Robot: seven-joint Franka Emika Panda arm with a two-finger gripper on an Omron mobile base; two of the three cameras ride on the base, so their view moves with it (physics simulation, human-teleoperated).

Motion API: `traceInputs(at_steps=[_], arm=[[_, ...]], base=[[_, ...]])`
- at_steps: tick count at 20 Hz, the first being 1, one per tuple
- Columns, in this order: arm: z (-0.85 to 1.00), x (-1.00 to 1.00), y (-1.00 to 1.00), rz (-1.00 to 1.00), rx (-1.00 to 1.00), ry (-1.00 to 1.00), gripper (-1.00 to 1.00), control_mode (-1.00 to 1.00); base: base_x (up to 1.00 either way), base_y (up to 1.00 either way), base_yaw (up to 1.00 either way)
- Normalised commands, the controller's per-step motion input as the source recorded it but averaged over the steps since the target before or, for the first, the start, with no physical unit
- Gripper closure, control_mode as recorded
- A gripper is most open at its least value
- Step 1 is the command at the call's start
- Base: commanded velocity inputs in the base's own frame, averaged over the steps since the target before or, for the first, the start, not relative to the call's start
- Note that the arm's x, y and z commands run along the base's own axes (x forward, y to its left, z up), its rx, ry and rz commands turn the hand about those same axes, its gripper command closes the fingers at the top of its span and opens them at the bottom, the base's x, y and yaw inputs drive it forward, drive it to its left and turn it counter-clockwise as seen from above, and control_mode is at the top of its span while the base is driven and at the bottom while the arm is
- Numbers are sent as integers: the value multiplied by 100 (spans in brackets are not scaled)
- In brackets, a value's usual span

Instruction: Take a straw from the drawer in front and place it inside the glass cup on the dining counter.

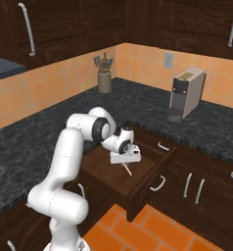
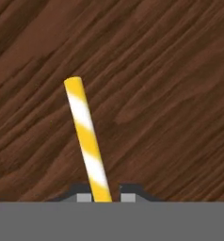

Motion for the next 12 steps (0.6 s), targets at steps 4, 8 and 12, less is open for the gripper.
traceInputs(at_steps=[4, 8, 12], arm=[[43, -45, -14, 0, 0, -7, 100, -100], [100, -59, 0, -7, 0, -20, 100, -100], [100, -55, 0, -11, 0, -20, 100, -100]], base=[[0, 0, 0], [0, 0, 0], [0, 0, 0]])
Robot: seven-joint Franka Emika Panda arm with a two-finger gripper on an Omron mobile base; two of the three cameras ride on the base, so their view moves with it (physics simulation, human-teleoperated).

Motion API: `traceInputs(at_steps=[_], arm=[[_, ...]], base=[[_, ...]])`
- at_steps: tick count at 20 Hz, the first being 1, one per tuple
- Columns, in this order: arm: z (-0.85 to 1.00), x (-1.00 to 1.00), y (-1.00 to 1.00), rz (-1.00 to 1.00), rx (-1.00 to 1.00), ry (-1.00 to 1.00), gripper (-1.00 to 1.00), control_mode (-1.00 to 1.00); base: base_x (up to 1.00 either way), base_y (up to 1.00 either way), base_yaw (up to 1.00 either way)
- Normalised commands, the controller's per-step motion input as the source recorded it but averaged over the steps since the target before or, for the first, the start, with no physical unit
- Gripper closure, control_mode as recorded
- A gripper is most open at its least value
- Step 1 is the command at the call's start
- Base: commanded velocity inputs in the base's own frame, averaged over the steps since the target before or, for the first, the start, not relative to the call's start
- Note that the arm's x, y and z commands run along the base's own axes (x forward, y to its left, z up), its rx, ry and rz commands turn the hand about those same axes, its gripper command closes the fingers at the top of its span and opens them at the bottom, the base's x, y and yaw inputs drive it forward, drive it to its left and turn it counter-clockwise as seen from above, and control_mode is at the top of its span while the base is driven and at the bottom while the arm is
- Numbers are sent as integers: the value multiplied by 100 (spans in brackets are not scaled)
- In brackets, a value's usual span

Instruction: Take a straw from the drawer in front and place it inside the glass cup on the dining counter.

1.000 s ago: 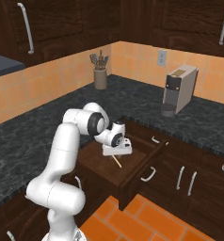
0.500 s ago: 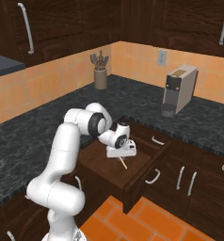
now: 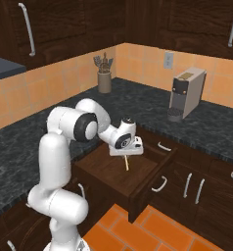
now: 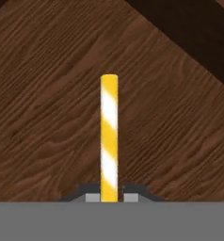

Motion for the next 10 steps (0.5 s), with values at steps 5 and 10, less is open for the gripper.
traceInputs(at_steps=[5, 10], arm=[[100, -42, 3, -10, 0, -10, 100, -100], [100, -34, 13, -6, 0, -1, 100, -100]], base=[[0, 0, 0], [0, 0, 0]])
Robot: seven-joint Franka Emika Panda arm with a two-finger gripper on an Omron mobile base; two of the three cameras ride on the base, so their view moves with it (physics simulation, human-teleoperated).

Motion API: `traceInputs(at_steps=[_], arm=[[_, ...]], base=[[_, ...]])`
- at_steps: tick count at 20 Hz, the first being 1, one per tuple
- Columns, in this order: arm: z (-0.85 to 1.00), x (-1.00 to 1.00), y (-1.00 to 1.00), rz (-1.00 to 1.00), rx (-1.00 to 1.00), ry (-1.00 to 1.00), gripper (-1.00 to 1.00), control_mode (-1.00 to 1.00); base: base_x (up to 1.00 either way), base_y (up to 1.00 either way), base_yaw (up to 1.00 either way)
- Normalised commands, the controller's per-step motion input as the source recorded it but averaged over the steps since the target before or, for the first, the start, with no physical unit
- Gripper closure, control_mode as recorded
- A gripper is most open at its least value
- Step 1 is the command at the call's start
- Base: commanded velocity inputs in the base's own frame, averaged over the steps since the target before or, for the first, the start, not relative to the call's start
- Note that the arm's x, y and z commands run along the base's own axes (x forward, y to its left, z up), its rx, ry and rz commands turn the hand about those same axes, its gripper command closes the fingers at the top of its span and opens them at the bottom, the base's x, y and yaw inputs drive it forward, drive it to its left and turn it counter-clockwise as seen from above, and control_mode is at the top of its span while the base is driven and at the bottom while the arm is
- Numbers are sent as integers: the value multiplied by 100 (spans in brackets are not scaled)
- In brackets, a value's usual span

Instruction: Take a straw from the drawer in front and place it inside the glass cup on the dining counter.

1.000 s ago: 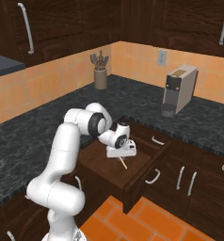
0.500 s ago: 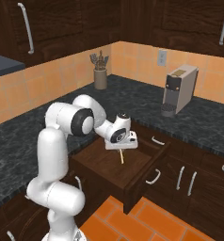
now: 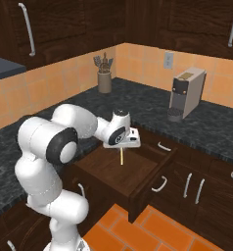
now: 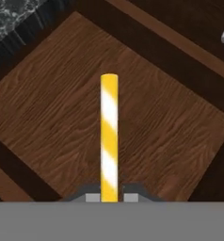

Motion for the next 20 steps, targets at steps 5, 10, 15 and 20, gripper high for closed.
traceInputs(at_steps=[5, 10, 15, 20], arm=[[100, -41, 51, -3, 0, 0, 100, -100], [100, -61, 55, -2, 1, 2, 100, -100], [81, -80, 34, -2, 3, 0, 100, -100], [31, -79, 0, 0, 3, 0, 100, -100]], base=[[0, 0, 0], [0, 0, 0], [0, 0, 0], [0, 0, 0]])
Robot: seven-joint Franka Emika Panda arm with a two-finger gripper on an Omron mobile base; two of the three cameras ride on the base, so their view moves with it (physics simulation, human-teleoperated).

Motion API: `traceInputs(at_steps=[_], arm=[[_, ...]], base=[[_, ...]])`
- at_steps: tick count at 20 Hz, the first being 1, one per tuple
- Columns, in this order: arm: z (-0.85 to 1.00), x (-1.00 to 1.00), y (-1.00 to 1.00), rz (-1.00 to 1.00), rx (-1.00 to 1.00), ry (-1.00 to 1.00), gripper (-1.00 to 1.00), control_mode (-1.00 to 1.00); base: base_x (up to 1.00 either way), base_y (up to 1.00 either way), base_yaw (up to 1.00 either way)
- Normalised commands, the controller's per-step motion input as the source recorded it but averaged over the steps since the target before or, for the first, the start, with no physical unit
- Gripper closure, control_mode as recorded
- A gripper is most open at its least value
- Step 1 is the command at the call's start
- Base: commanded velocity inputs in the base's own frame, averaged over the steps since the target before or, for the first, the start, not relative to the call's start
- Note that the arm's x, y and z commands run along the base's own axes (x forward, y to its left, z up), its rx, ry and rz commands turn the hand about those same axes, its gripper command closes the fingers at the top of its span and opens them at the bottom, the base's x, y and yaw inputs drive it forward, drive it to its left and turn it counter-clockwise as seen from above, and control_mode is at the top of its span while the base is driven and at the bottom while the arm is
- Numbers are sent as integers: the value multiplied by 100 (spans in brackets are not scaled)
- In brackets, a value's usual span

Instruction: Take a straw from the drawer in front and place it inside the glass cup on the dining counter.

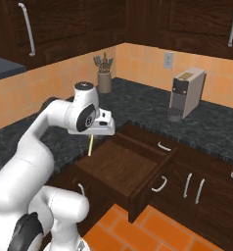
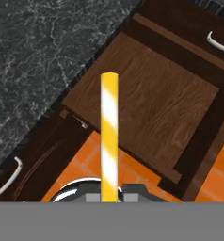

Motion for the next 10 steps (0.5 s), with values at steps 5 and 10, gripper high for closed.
traceInputs(at_steps=[5, 10], arm=[[2, -15, 0, 0, 0, 0, 100, 100], [0, 0, 0, 0, 0, 0, 100, 100]], base=[[-79, -1, -8], [-75, -35, -56]])
